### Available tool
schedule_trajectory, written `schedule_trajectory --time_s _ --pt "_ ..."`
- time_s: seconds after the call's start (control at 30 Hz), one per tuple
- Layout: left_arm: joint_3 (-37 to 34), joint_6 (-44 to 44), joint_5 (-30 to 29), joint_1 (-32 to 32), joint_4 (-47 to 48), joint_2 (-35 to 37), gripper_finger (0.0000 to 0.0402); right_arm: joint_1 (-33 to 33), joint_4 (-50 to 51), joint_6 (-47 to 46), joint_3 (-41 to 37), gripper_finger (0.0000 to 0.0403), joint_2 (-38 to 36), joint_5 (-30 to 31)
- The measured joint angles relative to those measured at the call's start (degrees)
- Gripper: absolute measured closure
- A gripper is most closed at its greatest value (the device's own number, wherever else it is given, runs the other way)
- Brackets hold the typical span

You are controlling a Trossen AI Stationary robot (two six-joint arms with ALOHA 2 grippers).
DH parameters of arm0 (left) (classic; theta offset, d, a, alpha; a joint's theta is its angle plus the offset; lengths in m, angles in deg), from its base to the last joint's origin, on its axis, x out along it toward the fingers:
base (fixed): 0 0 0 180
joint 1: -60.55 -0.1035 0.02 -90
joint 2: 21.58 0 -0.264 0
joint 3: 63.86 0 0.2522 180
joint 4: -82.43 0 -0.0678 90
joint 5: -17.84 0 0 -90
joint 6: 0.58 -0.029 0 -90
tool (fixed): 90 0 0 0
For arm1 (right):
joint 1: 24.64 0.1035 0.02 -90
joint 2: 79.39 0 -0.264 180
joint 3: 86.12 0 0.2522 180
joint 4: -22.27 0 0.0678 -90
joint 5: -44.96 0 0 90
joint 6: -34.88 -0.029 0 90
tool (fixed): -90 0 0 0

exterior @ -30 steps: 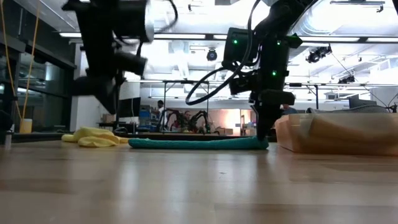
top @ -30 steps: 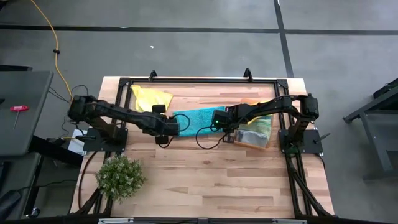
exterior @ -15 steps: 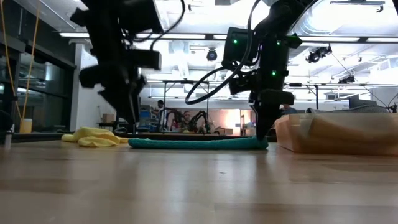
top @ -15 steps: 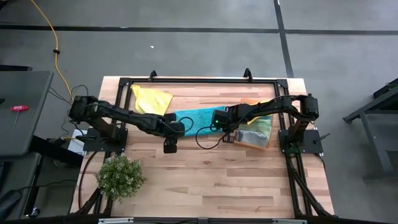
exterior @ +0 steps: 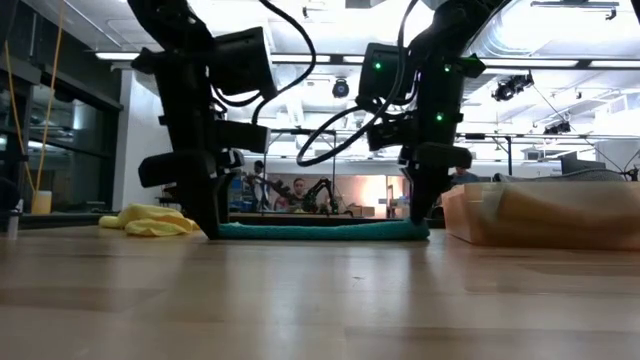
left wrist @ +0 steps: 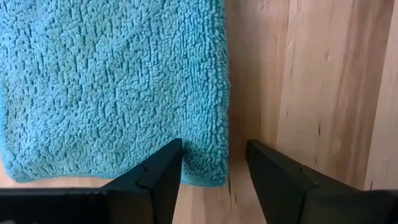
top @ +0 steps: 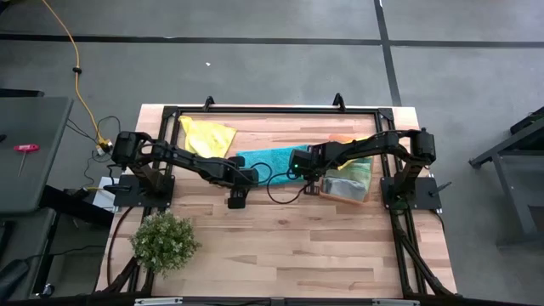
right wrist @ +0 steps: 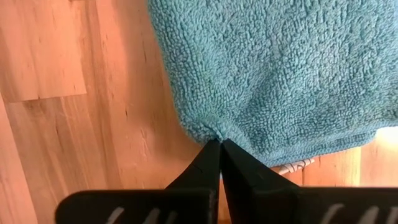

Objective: Fold microfiber towels
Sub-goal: Fold the blue microfiber cloth

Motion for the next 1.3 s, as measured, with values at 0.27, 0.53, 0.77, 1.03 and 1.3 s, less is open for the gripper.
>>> schedule_trajectory --time_s 0.27,0.53,0.77,1.03,1.3 --pt "0.1 0.6 0.0 0.2 1.5 -0.1 0.0263 0.0 0.5 3.3 0.0 0.0403 0.0 -2.8" --pt "0.0 1.2 -0.2 1.0 2.4 -0.2 0.0327 0.5 3.7 2.9 0.0 0.0403 0.0 -5.6" --pt "-0.1 1.7 -1.5 3.1 2.8 -0.3 0.0386 1.6 3.8 2.9 0.0 0.0403 0.0 -5.6" --pt "-0.2 4.1 -2.7 5.6 4.0 0.0 0.0400 2.4 3.5 2.8 0.0 0.0403 0.0 -5.6" --pt "-0.3 9.0 1.9 7.3 8.6 5.2 0.0401 2.7 3.9 0.9 0.5 0.0403 -0.1 -12.7"
